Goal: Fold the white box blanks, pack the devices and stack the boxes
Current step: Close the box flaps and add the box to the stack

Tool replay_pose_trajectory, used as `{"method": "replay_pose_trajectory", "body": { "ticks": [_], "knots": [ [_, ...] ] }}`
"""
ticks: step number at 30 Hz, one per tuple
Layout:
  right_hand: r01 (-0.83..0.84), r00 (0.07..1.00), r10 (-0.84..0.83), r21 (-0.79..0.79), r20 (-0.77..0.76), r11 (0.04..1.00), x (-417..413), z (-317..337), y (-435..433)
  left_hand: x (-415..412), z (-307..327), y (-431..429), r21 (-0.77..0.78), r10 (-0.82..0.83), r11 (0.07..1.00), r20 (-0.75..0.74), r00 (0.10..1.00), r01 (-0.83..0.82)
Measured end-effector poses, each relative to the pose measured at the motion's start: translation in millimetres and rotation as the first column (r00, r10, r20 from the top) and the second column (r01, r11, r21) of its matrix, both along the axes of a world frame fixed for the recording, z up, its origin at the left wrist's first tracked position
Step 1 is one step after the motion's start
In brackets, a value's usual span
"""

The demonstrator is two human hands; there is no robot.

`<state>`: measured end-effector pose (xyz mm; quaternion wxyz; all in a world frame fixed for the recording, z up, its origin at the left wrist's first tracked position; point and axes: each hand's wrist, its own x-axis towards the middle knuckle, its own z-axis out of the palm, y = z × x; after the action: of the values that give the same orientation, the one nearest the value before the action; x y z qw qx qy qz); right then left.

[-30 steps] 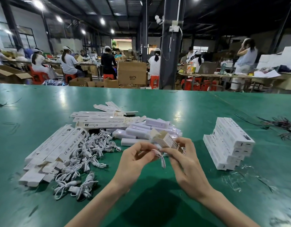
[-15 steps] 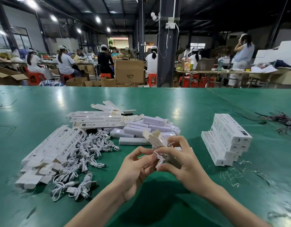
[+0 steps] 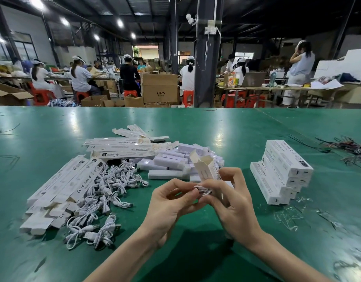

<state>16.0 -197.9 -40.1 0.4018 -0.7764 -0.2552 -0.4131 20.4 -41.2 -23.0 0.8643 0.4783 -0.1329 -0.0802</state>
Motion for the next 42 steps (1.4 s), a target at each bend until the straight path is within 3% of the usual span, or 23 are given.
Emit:
{"method": "replay_pose_trajectory", "body": {
  "ticks": [3,6,10,14,19,27,37,42],
  "knots": [
    [-0.014,1.0,0.014,-0.028,0.012,1.0,0.8,-1.4,-2.1,-0.3,3.2,1.4,0.095,0.122,0.987,0.099,0.988,-0.131],
    [0.01,1.0,-0.011,-0.053,-0.013,0.999,4.3,-2.2,-7.8,1.4,7.4,4.7,0.169,0.262,0.931,0.312,0.913,-0.324],
    [0.134,0.99,-0.121,-0.199,0.074,0.971,11.1,-6.0,-17.4,2.9,16.8,16.4,0.106,0.352,0.879,0.514,0.782,-0.466],
    [0.11,0.992,-0.085,-0.324,0.09,0.94,11.1,-6.4,-19.2,7.0,21.1,22.4,0.074,0.425,0.828,0.565,0.707,-0.556],
    [0.096,0.994,-0.069,-0.367,0.087,0.925,9.6,-6.6,-14.5,8.2,17.8,25.1,0.185,0.376,0.784,0.618,0.69,-0.593],
    [0.088,0.995,-0.063,-0.404,0.075,0.911,6.4,-4.6,-14.3,8.5,14.0,25.1,0.268,0.275,0.635,0.798,0.536,-0.725],
    [0.056,0.997,-0.068,-0.234,-0.044,0.971,5.3,-10.9,-11.3,13.3,9.6,27.8,0.291,0.111,0.565,0.9,0.421,-0.772],
    [0.02,0.993,-0.041,-0.184,-0.11,0.983,2.4,-9.0,-8.0,14.8,10.0,29.6,0.298,0.114,0.599,0.887,0.447,-0.743]
  ]
}}
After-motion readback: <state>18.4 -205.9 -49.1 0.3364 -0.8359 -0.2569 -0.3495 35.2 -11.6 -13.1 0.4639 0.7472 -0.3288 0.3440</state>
